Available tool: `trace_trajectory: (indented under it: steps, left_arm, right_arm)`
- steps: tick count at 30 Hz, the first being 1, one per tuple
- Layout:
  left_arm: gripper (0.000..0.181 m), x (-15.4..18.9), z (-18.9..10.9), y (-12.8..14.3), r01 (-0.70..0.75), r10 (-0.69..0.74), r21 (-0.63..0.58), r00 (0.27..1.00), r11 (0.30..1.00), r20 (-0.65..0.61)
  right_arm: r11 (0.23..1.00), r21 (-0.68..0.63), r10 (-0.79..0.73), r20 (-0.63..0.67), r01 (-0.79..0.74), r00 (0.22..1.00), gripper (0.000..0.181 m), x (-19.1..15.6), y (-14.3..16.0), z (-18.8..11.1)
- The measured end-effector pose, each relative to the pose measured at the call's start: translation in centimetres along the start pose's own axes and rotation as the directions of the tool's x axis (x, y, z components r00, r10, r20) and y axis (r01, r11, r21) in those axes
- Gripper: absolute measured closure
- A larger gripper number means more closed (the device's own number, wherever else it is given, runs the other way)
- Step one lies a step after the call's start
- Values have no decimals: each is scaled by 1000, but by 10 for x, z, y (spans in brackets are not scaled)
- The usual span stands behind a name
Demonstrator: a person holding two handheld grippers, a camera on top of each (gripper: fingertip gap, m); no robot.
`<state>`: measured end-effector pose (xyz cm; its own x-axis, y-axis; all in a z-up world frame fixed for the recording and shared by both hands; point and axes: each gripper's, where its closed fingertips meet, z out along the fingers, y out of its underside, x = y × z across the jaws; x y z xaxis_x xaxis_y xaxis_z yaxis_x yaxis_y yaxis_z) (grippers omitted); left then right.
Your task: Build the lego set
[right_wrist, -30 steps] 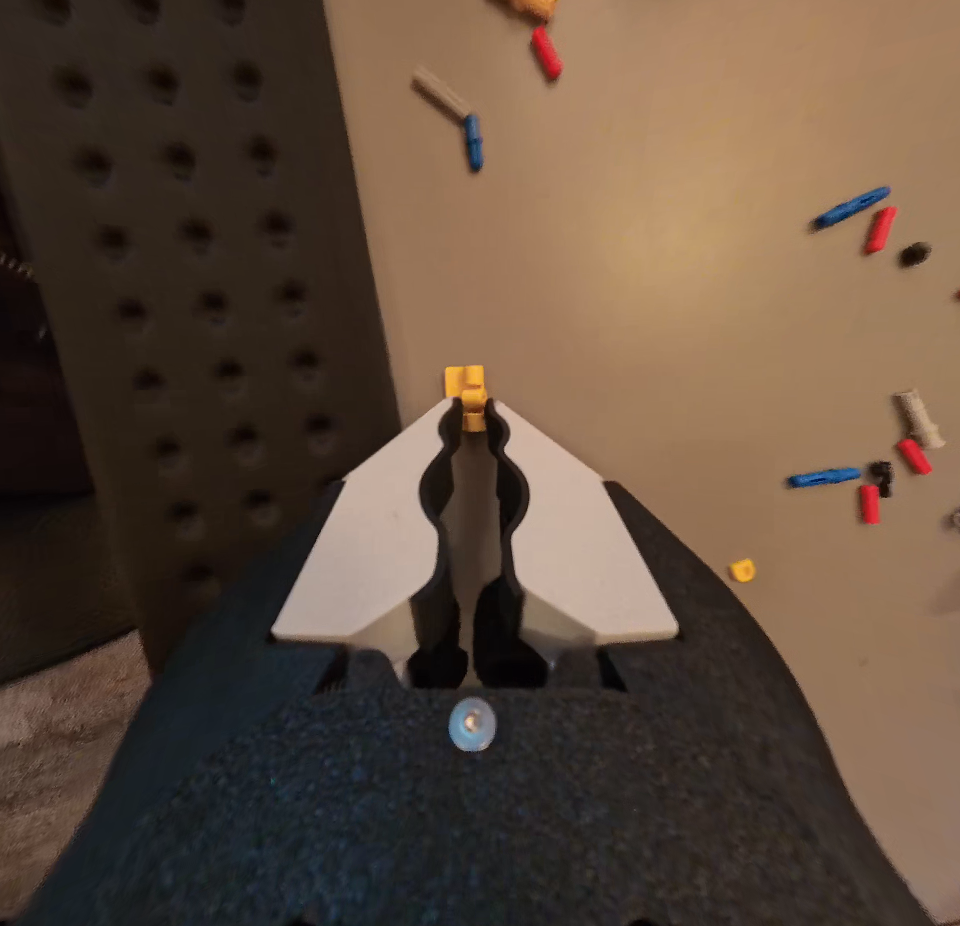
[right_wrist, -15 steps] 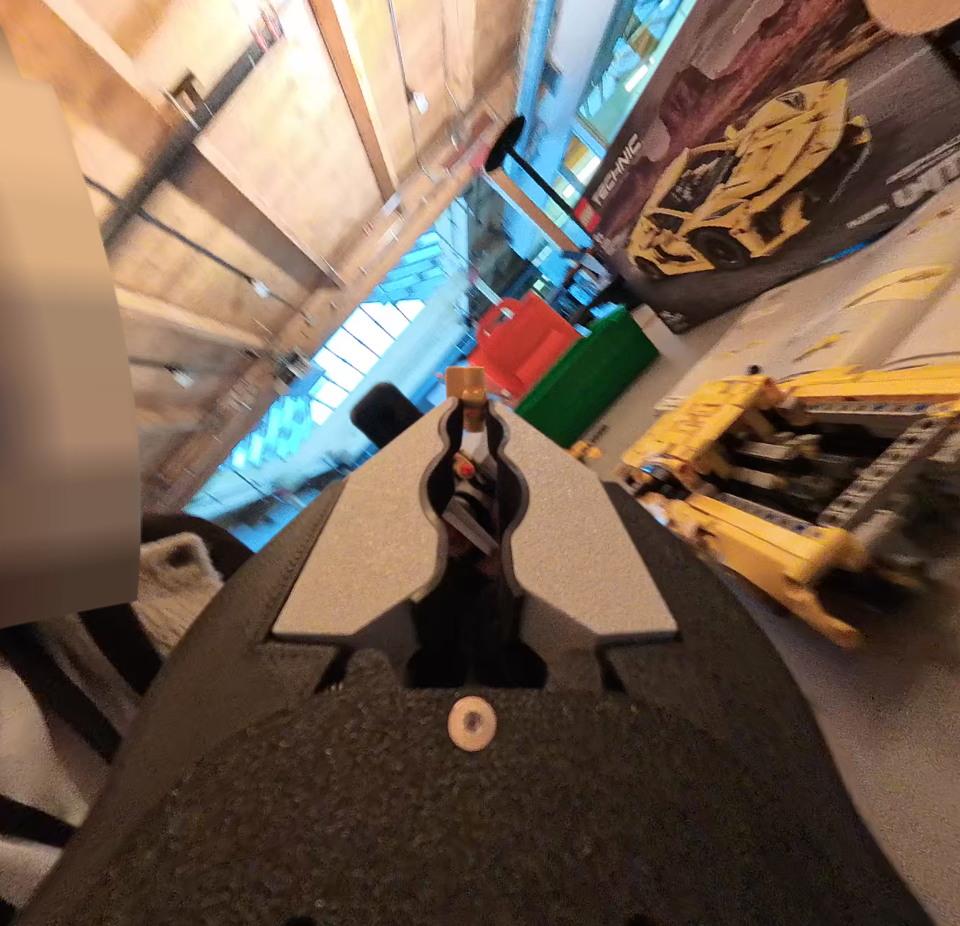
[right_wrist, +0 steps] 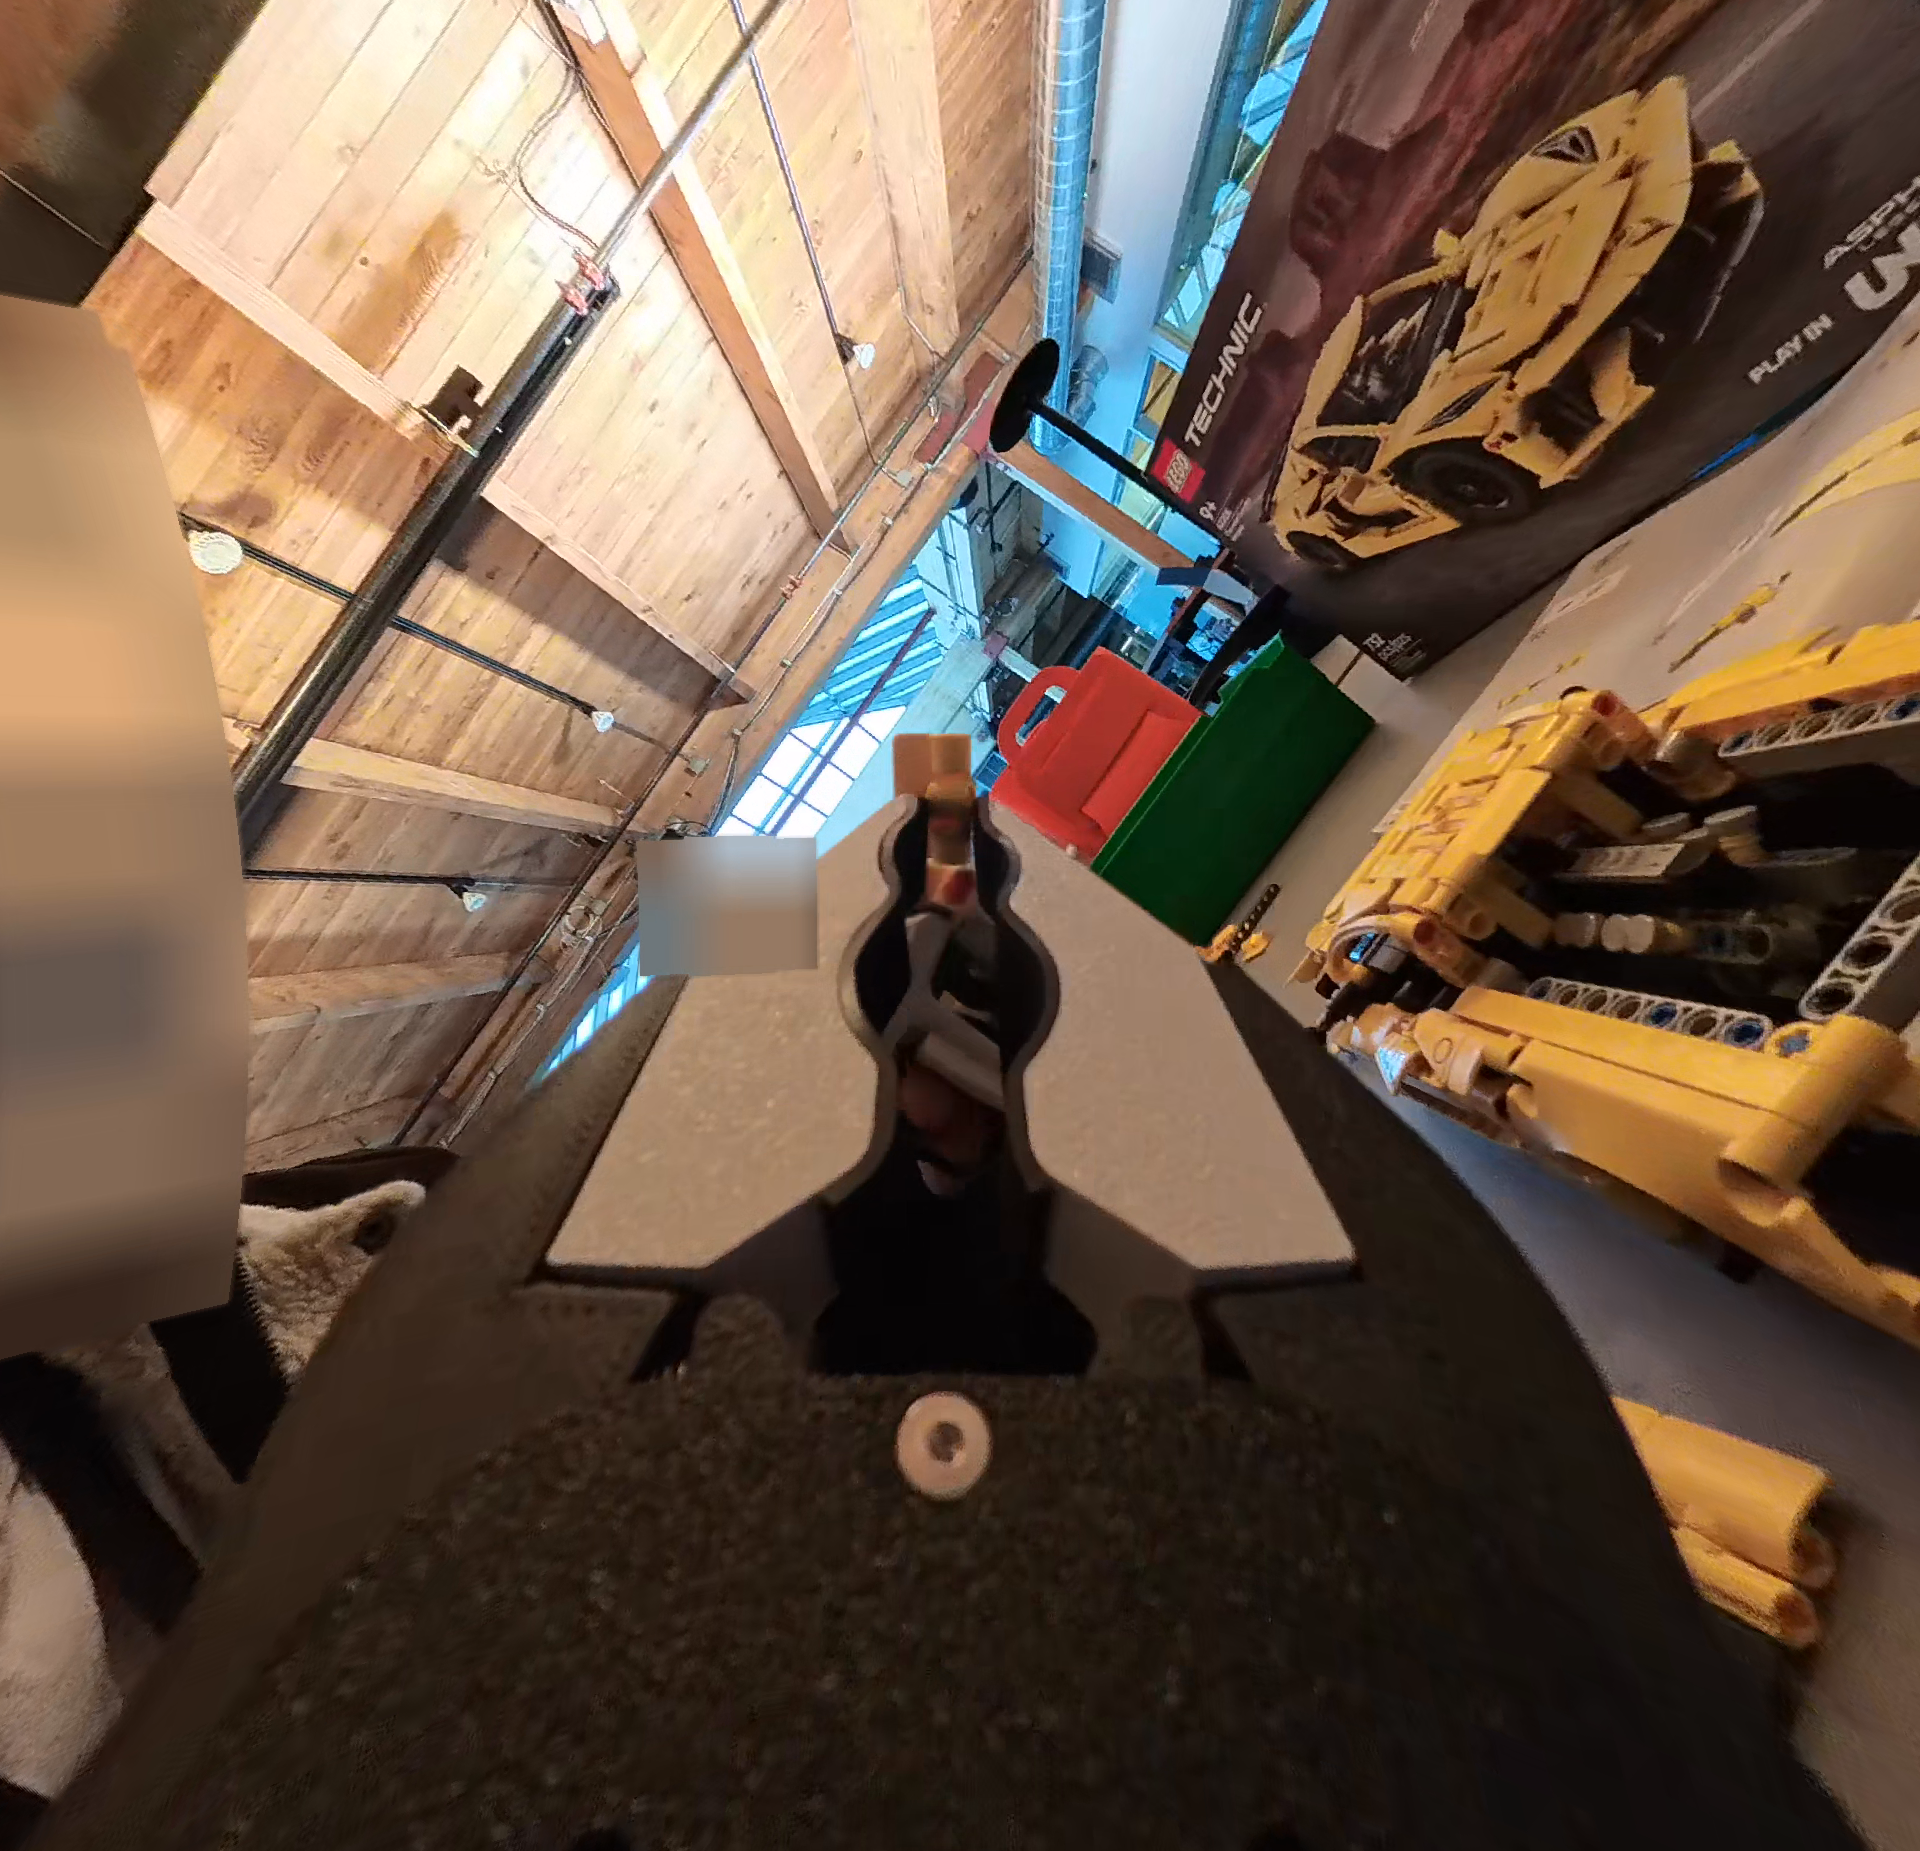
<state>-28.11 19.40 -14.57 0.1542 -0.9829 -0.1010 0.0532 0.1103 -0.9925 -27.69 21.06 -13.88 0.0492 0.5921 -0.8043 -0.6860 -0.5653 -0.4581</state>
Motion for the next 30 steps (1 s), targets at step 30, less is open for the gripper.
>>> trace_trajectory:
  steps: [30]
  left_arm:
    - [174, -14, -5, -7, -22, 20, 31, 996, 999, 82]
  right_arm:
    - [995, 48, 89, 35, -91, 995, 174, 6, 0, 4]
